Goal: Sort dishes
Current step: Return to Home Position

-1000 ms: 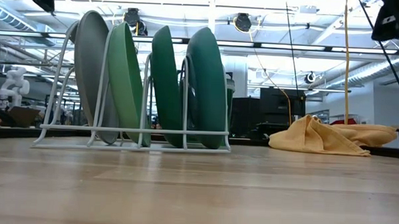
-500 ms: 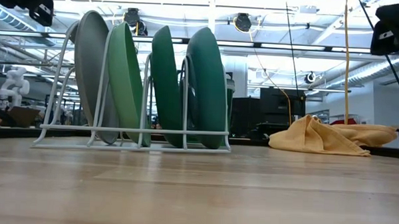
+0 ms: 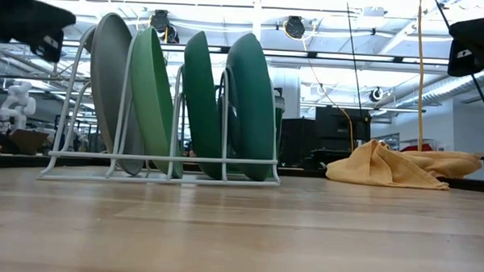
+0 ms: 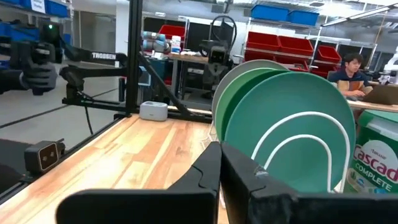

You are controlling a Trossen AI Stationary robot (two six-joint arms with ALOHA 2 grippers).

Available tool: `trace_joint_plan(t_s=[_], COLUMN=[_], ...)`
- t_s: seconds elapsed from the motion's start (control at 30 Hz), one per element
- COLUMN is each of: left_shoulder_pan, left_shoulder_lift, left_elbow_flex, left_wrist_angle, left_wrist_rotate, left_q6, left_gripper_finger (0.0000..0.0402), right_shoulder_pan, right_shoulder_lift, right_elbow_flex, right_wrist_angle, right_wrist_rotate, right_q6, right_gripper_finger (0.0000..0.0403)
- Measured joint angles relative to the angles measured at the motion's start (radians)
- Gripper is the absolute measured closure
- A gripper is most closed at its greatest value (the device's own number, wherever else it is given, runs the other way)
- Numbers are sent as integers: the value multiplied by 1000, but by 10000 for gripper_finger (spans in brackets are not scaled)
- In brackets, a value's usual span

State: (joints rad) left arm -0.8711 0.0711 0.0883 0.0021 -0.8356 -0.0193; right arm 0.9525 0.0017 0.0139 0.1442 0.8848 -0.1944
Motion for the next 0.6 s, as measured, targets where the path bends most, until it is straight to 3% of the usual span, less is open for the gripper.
trace_joint_plan(t_s=[0.13,0.6], left_shoulder_pan=[0,1], left_shoulder_lift=[-13,-15], left_elbow_flex=[-81,-82], left_wrist_angle=[78,68], left_wrist_rotate=[3,111], left_q6=[3,-23], left_gripper_finger=[401,401], right_shoulder_pan=[-5,-5], right_shoulder_lift=[0,0], right_elbow_flex=[0,0], right_wrist_angle=[0,-24], right_wrist_rotate=[-1,-1], right_q6=[0,8], right_gripper_finger=[403,403])
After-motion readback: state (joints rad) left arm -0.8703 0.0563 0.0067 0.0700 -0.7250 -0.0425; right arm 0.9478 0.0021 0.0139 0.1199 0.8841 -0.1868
